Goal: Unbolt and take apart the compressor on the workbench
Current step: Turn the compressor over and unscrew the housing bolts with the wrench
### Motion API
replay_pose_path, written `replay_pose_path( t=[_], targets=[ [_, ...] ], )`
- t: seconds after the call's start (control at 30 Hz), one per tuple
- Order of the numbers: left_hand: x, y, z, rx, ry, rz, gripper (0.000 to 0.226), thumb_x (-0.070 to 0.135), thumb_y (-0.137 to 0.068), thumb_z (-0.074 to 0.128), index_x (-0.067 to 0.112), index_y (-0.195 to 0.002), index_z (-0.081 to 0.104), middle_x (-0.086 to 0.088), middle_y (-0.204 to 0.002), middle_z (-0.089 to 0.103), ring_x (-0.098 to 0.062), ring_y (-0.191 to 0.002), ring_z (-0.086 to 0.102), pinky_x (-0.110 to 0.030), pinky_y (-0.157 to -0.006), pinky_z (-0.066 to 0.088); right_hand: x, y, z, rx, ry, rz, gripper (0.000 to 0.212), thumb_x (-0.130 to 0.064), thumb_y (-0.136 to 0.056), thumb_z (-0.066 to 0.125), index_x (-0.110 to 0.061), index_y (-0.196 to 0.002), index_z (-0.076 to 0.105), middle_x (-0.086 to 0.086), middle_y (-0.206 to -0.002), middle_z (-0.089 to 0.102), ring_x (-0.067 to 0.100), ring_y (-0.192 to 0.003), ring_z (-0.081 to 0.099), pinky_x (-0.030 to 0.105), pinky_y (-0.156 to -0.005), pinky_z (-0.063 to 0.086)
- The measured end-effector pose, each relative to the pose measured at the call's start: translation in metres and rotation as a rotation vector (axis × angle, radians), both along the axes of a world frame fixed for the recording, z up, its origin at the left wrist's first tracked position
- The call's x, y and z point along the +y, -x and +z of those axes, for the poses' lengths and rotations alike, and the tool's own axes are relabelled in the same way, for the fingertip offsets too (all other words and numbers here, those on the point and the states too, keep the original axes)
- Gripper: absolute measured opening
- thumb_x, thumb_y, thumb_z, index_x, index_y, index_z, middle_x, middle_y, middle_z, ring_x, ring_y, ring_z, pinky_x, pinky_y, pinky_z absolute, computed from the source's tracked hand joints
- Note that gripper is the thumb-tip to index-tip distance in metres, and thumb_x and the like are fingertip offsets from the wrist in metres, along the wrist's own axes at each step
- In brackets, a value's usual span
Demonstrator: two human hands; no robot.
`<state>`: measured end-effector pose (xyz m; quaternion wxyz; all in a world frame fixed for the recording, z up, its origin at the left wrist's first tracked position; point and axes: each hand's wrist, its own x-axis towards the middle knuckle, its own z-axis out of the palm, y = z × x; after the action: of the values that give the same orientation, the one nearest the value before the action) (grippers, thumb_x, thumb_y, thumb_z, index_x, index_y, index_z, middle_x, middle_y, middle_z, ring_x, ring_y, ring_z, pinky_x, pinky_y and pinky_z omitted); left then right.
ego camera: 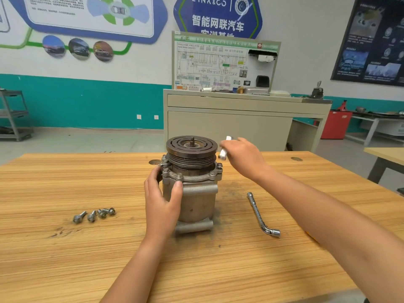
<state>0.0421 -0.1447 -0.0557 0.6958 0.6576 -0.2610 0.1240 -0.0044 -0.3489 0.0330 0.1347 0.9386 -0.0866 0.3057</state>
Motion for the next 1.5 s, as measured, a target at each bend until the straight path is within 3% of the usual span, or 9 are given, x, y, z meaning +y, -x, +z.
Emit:
replay_pose_path(
  t=[0.13,0.23,0.33,0.43,0.53,0.7,1.0,1.23,1.5],
  targets=[
    [0.004,0.010,0.014,-0.156,0.140,0.135,0.059,0.031,-0.083,0.050,0.015,-0.137,0.032,0.001,-0.132,0.037,-0.005,-0.122,0.036,-0.010,-0.103,0.028,0.006,0.033,-0.028,-0.411,-0.633,0.041,0.023,-0.019,-0.099,0.038,-0.008,-0.109,0.056,0.008,-0.079,0.063,0.023,-0.072,0.058,0.036,-0.062,0.045],
    [0.007,0.016,0.046,-0.593,0.101,0.120,0.040,0.022,-0.086,0.050,0.011,-0.124,0.046,-0.002,-0.121,0.049,-0.012,-0.116,0.045,-0.027,-0.104,0.036,0.020,0.049,-0.052,-0.549,-0.968,0.123,0.019,-0.020,-0.099,0.037,-0.027,-0.088,0.051,-0.002,-0.063,0.054,0.012,-0.061,0.059,0.019,-0.052,0.047],
    [-0.006,0.015,0.092,-0.919,-0.226,0.001,0.026,0.018,-0.087,0.054,0.008,-0.108,0.066,0.000,-0.108,0.065,-0.018,-0.112,0.053,-0.050,-0.097,0.042,0.039,0.052,-0.074,-0.582,-1.237,0.162,0.023,-0.019,-0.099,0.038,-0.029,-0.082,0.050,-0.003,-0.057,0.050,0.011,-0.053,0.055,0.017,-0.049,0.047],
    [-0.034,0.012,0.124,-0.993,-0.880,-0.110,0.027,0.019,-0.092,0.055,0.022,-0.116,0.065,0.006,-0.123,0.061,-0.014,-0.131,0.039,-0.061,-0.108,0.022,0.054,0.050,-0.086,-0.558,-1.272,0.221,0.022,-0.018,-0.098,0.039,-0.028,-0.083,0.050,-0.006,-0.049,0.050,0.010,-0.050,0.054,0.030,-0.058,0.049],
    [-0.058,0.007,0.137,-0.933,-1.376,-0.131,0.030,0.020,-0.094,0.051,0.029,-0.120,0.061,0.006,-0.128,0.055,-0.014,-0.131,0.037,-0.056,-0.108,0.016,0.057,0.049,-0.093,-0.538,-1.263,0.264,0.020,-0.021,-0.098,0.039,-0.028,-0.084,0.052,-0.004,-0.047,0.050,0.015,-0.051,0.054,0.026,-0.058,0.045],
    [-0.070,0.004,0.145,-0.921,-1.477,-0.179,0.023,0.018,-0.092,0.055,0.026,-0.110,0.067,0.006,-0.109,0.060,-0.015,-0.105,0.050,-0.035,-0.090,0.035,0.058,0.047,-0.107,-0.423,-1.369,0.259,0.023,-0.027,-0.098,0.041,-0.028,-0.080,0.056,-0.009,-0.059,0.050,0.010,-0.059,0.049,0.033,-0.064,0.044],
    [-0.031,-0.003,0.190,-0.802,-0.900,-0.273,0.013,0.016,-0.084,0.067,0.023,-0.094,0.068,0.020,-0.083,0.060,0.015,-0.075,0.055,0.006,-0.069,0.031,0.053,0.046,-0.115,-0.430,-1.328,0.248,0.026,-0.027,-0.097,0.041,-0.027,-0.076,0.057,-0.018,-0.044,0.048,-0.002,-0.044,0.042,0.013,-0.046,0.030],
    [0.124,-0.039,0.068,-0.101,-0.563,0.169,0.015,0.005,-0.079,0.072,0.016,-0.088,0.068,-0.001,-0.086,0.069,-0.001,-0.075,0.059,0.001,-0.060,0.042,0.051,0.044,-0.120,-0.406,-1.223,0.262,0.031,-0.026,-0.096,0.044,-0.006,-0.080,0.061,-0.005,-0.057,0.044,0.002,-0.051,0.039,0.016,-0.050,0.031],
    [0.173,-0.065,-0.013,0.056,-0.974,0.370,0.010,0.009,-0.079,0.073,0.009,-0.089,0.074,-0.006,-0.095,0.073,-0.015,-0.080,0.060,-0.022,-0.069,0.036,0.055,0.047,-0.117,-0.400,-1.200,0.247,0.024,-0.024,-0.097,0.044,-0.027,-0.078,0.058,-0.012,-0.063,0.053,-0.002,-0.062,0.049,0.007,-0.054,0.035]
  ],
)
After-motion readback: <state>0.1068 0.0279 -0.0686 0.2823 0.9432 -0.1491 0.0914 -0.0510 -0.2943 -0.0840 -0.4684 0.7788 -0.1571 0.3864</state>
